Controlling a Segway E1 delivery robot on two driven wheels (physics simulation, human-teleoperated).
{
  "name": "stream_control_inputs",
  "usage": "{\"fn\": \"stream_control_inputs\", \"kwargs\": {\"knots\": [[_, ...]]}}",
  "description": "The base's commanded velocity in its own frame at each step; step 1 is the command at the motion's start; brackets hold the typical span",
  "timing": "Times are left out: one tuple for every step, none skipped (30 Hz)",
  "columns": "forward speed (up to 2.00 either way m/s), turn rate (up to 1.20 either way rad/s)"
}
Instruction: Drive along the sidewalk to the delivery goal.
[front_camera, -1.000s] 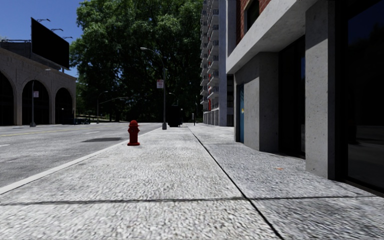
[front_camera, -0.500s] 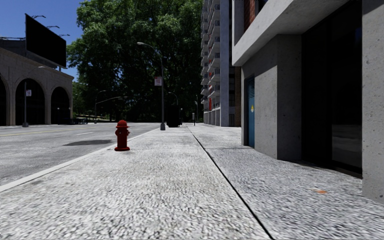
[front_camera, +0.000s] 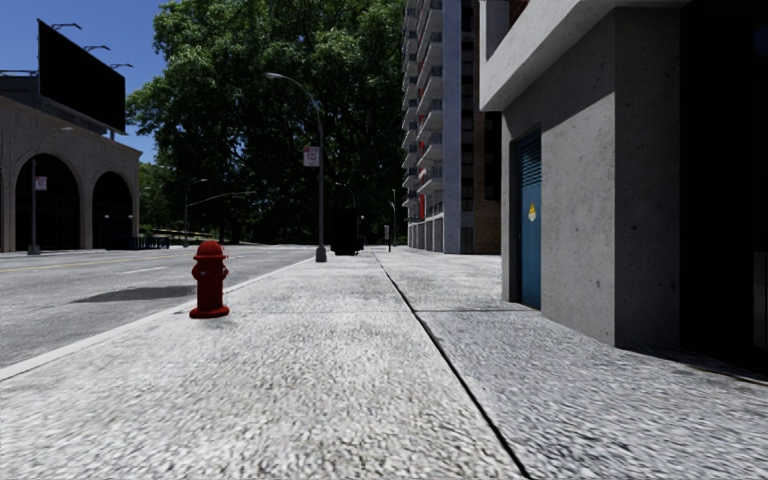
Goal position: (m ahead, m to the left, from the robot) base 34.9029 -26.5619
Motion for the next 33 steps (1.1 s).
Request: {"fn": "stream_control_inputs", "kwargs": {"knots": [[2.0, 0.0], [2.0, 0.0], [2.0, 0.0], [2.0, 0.0], [2.0, 0.0], [2.0, 0.0], [2.0, 0.0], [2.0, 0.0], [2.0, 0.0], [2.0, 0.0], [2.0, 0.0], [2.0, 0.0], [2.0, 0.0], [2.0, 0.0], [2.0, 0.0], [2.0, 0.0], [2.0, 0.0], [2.0, 0.0], [2.0, 0.0], [2.0, 0.0], [2.0, 0.0], [2.0, 0.0], [2.0, 0.0], [2.0, 0.0], [2.0, 0.0], [2.0, 0.0], [2.0, 0.0], [2.0, 0.0], [2.0, 0.0], [2.0, 0.0], [2.0, 0.0], [2.0, 0.0], [2.0, 0.0]]}}
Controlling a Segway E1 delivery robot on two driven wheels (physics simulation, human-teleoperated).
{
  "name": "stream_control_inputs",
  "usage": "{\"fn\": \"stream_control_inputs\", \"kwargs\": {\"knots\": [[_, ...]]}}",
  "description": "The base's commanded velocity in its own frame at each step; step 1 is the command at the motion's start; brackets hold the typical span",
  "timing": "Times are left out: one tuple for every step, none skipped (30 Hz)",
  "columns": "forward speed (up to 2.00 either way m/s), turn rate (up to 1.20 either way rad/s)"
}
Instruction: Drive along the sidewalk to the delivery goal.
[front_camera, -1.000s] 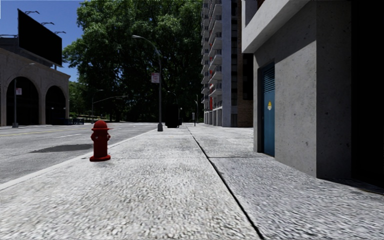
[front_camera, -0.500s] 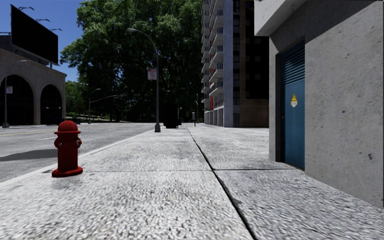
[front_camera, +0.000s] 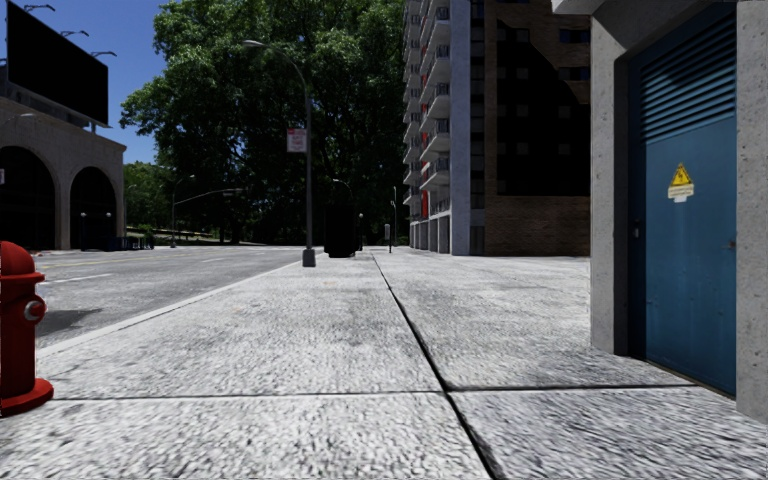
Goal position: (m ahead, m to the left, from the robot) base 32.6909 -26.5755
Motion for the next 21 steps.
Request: {"fn": "stream_control_inputs", "kwargs": {"knots": [[2.0, 0.0], [2.0, 0.0], [2.0, 0.0], [2.0, 0.0], [2.0, 0.0], [2.0, 0.0], [2.0, 0.0], [2.0, 0.0], [2.0, 0.0], [2.0, 0.0], [2.0, 0.0], [2.0, 0.0], [2.0, 0.0], [2.0, -0.19], [2.0, -0.19], [2.0, -0.19], [2.0, -0.19], [2.0, -0.19], [2.0, -0.19], [2.0, -0.19], [2.0, -0.19]]}}
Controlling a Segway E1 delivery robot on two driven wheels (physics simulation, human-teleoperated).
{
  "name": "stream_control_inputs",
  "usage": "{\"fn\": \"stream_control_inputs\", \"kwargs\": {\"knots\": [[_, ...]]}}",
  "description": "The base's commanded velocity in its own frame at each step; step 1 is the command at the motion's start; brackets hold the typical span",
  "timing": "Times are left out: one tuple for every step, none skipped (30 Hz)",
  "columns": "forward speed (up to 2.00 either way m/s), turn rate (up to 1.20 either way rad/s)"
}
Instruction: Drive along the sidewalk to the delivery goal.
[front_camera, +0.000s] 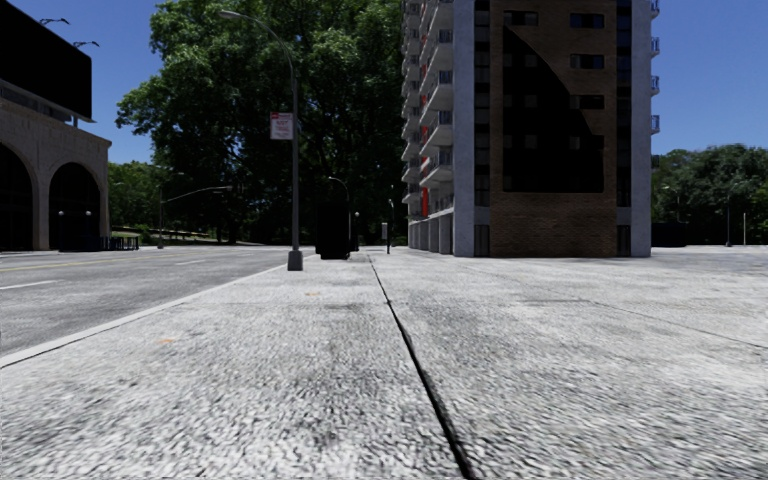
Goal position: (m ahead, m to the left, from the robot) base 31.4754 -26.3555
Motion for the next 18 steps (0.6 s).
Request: {"fn": "stream_control_inputs", "kwargs": {"knots": [[2.0, -0.19], [2.0, -0.19], [2.0, -0.19], [2.0, -0.19], [2.0, -0.2], [2.0, -0.27], [2.0, -0.27], [2.0, -0.33], [2.0, -0.36], [2.0, -0.4], [2.0, -0.4], [2.0, -0.42], [2.0, -0.43], [2.0, -0.43], [2.0, -0.43], [2.0, -0.43], [2.0, -0.43], [2.0, -0.43]]}}
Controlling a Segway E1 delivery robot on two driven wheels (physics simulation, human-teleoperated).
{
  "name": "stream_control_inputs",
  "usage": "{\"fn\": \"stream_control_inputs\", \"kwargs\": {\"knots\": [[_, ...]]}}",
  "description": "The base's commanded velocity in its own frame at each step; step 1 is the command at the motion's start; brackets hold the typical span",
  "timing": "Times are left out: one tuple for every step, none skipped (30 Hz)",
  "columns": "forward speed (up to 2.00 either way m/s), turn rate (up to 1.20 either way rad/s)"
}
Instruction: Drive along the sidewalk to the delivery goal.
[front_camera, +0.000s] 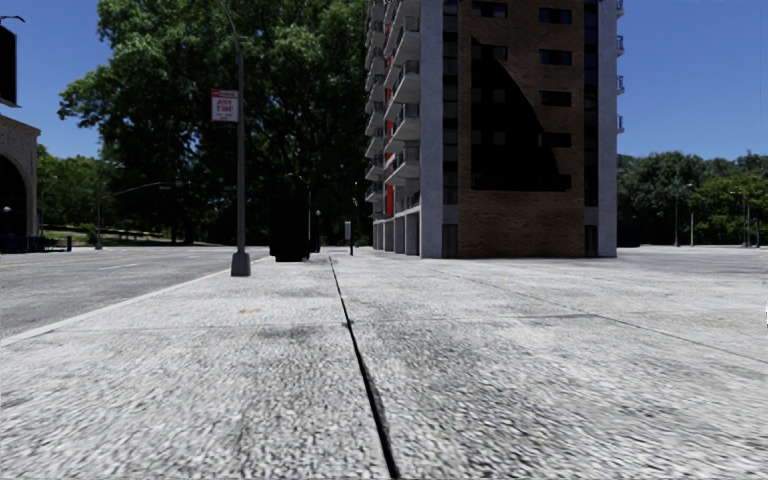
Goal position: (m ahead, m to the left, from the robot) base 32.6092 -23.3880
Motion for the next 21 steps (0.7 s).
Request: {"fn": "stream_control_inputs", "kwargs": {"knots": [[2.0, -0.43], [2.0, -0.43], [2.0, -0.43], [2.0, -0.43], [2.0, -0.43], [2.0, -0.43], [2.0, -0.43], [2.0, -0.43], [2.0, -0.43], [2.0, -0.43], [2.0, -0.43], [2.0, -0.43], [2.0, -0.43], [2.0, -0.43], [2.0, -0.43], [2.0, -0.43], [2.0, -0.43], [2.0, -0.43], [2.0, -0.43], [2.0, -0.43], [2.0, -0.43]]}}
